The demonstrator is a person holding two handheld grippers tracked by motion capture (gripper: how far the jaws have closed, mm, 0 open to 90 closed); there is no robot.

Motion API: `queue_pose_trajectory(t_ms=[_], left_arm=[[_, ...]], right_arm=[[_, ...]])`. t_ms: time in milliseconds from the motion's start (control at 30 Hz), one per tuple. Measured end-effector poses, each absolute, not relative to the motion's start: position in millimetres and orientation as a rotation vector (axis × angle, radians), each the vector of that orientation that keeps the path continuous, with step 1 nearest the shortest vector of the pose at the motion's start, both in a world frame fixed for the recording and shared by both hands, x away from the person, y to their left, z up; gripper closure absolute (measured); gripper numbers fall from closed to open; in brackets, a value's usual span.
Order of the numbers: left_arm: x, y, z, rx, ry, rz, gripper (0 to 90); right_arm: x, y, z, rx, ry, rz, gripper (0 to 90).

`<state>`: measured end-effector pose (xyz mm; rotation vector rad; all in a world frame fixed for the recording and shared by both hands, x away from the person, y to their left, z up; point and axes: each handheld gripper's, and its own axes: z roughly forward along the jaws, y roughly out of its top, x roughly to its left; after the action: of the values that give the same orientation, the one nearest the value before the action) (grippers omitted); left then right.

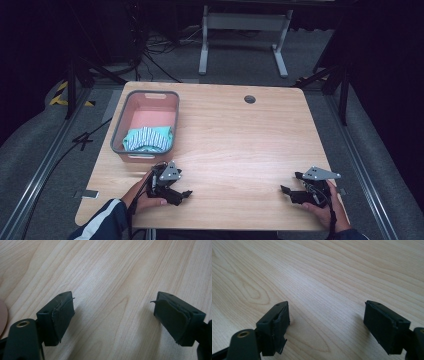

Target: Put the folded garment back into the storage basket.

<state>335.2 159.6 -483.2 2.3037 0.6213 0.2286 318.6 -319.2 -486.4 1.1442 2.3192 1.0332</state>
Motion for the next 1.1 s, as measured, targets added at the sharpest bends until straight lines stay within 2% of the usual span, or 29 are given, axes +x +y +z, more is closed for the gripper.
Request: queue_pose_trajectory(t_ms=[1100], left_arm=[[335.1,159.1,-483.1,2.309,0.628,0.230,15.3]], right_arm=[[322.1,-318.1,-486.5,1.152,2.316,1.037,20.7]])
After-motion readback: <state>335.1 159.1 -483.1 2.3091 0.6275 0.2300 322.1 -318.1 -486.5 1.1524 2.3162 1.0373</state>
